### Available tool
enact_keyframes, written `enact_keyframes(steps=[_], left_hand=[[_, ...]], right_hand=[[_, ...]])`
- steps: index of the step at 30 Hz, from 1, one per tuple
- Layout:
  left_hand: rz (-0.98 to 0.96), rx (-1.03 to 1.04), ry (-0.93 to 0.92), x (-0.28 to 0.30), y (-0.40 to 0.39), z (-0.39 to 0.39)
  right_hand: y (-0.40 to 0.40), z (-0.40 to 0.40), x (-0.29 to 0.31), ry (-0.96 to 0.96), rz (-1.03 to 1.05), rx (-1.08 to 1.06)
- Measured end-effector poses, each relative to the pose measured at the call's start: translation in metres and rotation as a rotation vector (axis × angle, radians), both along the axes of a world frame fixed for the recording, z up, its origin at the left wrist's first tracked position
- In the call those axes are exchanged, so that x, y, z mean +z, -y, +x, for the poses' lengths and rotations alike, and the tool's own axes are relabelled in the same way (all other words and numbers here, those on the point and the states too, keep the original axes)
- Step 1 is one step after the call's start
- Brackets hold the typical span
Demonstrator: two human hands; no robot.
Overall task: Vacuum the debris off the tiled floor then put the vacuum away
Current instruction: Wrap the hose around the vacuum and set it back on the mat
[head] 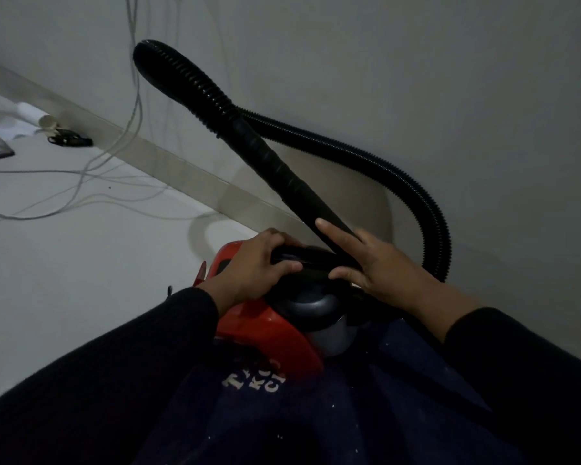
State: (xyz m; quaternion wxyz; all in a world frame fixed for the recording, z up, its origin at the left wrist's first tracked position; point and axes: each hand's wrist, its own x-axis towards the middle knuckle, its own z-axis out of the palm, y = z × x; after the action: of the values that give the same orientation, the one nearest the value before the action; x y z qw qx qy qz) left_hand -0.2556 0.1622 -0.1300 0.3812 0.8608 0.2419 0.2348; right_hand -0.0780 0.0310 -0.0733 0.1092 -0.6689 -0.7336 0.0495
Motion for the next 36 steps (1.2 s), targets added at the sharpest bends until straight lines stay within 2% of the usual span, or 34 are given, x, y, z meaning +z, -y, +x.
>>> enact_keyframes(steps=[4,9,14,23,26,30,36], left_hand=[[-0.103,-0.039,0.042,0.001,-0.003,-0.022],[-0.093,-0.049,0.069,-0.009,-0.007,-0.041],[-0.007,0.122,0.19,-0.029,0.008,-0.04],[-0.168,0.301,0.222,-0.037,0.022,-0.04],[-0.225,0.333,0.179,-0.038,0.025,-0.044],[-0.199,0.316,0.07,-0.032,0.023,-0.054],[-0.117,0.242,-0.211,-0.005,0.012,-0.063]], right_hand=[[0.0,-0.009,0.011,-0.066,-0.028,-0.022],[-0.004,-0.024,-0.005,-0.09,-0.102,-0.025],[-0.008,-0.03,-0.017,-0.104,-0.094,-0.058],[-0.004,-0.042,-0.022,-0.229,-0.038,-0.165],[-0.005,-0.042,-0.022,-0.296,-0.044,-0.198],[-0.004,-0.044,-0.016,-0.328,-0.076,-0.217],[-0.005,-0.034,0.003,-0.408,-0.321,-0.307]])
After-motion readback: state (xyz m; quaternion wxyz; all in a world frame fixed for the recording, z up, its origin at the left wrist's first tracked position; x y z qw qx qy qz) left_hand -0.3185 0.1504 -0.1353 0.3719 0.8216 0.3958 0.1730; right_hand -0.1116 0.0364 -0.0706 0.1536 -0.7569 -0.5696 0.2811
